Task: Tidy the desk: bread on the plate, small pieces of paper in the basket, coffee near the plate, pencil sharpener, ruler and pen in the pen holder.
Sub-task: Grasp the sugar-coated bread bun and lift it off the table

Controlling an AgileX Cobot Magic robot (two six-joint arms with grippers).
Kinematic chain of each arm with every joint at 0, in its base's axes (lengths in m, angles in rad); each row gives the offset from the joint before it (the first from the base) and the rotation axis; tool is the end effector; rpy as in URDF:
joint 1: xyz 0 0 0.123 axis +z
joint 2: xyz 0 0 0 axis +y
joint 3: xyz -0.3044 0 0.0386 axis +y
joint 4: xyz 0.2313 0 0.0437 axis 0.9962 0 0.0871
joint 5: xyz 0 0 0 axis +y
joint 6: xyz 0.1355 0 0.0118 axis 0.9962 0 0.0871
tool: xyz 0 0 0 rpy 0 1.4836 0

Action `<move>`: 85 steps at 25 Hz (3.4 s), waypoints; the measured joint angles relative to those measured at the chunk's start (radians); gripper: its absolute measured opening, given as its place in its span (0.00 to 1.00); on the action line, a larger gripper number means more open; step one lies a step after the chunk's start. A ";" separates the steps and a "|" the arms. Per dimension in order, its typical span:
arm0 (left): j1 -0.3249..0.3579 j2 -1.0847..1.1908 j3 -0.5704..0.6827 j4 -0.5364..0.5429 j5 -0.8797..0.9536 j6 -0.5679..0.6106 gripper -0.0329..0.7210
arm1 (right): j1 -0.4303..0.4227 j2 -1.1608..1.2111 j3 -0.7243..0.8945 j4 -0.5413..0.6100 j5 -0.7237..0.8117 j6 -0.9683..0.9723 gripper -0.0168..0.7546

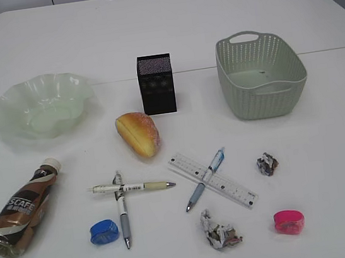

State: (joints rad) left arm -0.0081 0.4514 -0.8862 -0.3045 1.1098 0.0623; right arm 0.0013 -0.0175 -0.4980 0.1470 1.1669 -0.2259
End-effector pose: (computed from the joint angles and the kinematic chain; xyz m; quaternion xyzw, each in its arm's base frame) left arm 0.0444 -0.0369 0.3570 0.0353 0.8707 -0.1389 0.4704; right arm -0.0112 0.0183 0.2367 -0.1063 0.8672 0.0187 0.4862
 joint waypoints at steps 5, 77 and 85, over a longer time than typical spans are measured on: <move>0.000 0.104 -0.071 -0.032 0.049 0.000 0.63 | 0.000 0.000 0.000 0.001 0.000 0.000 0.78; -0.456 1.599 -0.943 0.007 -0.034 -0.626 0.77 | 0.000 1.524 -0.733 -0.032 0.040 0.302 0.78; -0.456 1.685 -0.943 0.050 -0.089 -0.722 0.87 | 0.000 1.524 -0.733 -0.010 0.040 0.302 0.78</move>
State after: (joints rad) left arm -0.4640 2.1364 -1.8288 -0.2545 1.0204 -0.6600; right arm 0.0013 1.5061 -1.2313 0.1374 1.2071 0.0761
